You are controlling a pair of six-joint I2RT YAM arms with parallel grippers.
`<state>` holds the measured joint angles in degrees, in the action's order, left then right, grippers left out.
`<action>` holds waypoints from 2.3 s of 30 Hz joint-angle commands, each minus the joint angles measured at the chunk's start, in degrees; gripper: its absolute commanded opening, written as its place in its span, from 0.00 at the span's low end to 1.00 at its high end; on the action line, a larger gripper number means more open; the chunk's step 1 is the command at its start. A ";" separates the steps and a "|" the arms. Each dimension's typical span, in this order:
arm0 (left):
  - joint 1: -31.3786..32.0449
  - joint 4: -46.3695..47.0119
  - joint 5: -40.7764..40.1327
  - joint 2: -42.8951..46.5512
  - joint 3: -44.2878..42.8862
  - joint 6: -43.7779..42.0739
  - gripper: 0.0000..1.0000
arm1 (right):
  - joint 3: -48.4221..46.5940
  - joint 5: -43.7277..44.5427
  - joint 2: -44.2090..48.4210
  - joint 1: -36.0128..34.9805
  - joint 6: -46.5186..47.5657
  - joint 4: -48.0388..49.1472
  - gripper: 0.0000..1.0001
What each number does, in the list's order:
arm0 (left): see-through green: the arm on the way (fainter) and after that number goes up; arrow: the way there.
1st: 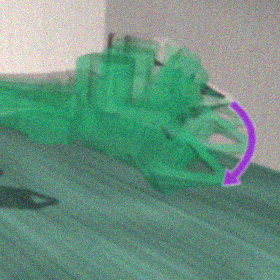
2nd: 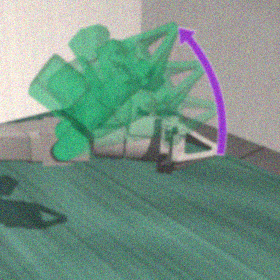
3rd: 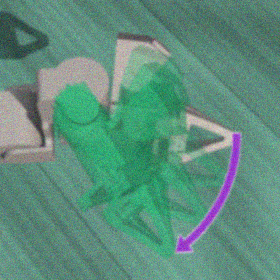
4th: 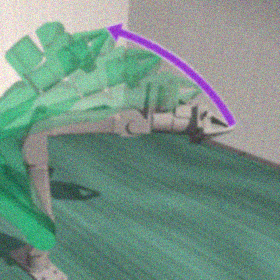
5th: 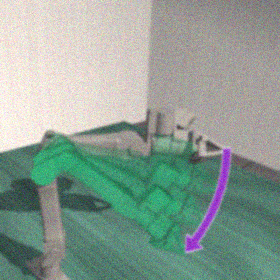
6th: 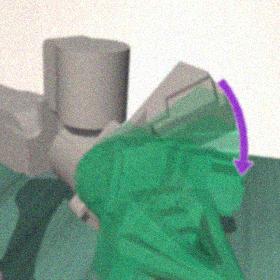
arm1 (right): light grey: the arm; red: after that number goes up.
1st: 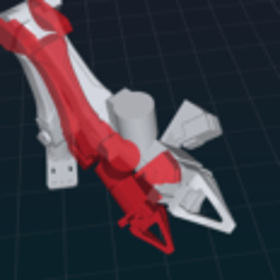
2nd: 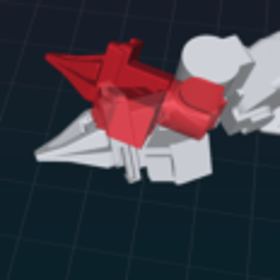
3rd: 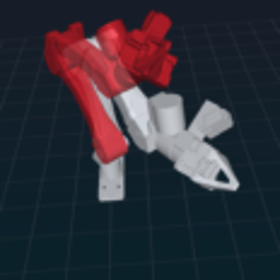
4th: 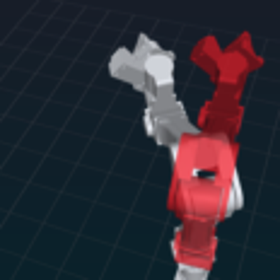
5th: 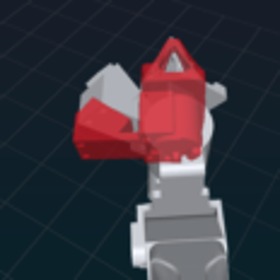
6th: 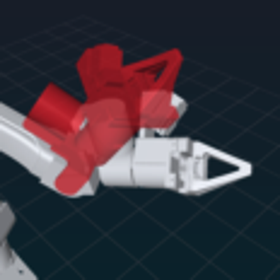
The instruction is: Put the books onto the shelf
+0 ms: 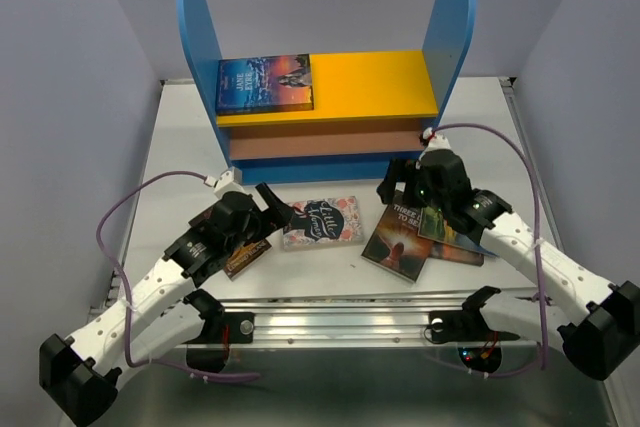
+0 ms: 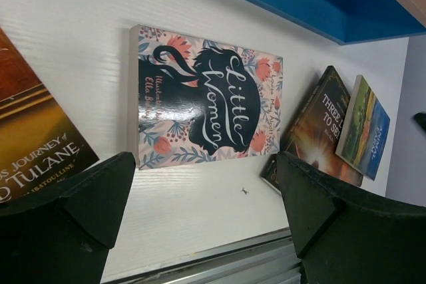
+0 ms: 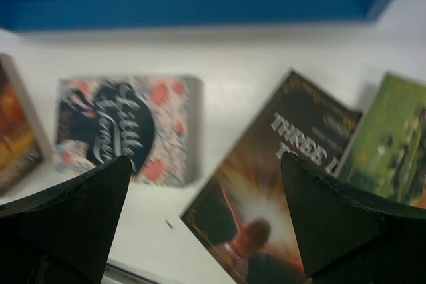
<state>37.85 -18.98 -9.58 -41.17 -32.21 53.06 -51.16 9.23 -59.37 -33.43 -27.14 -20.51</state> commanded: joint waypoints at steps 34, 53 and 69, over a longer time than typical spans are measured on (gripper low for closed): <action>-2.60 24.17 5.10 -32.74 6.63 -0.06 0.39 | 0.35 -24.79 -37.91 -0.41 -5.73 22.09 1.00; -2.34 30.85 9.67 -33.19 11.38 3.19 0.07 | 4.48 -47.47 -25.27 -1.64 -15.32 35.98 0.12; -1.37 11.96 6.25 -10.17 0.93 -7.60 0.99 | 0.71 -34.99 -13.76 -2.17 9.98 15.87 0.01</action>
<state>36.34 -1.85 -1.63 -56.25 -24.93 50.94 -47.11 -25.65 -79.42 -34.89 -27.20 0.78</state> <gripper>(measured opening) 0.985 0.211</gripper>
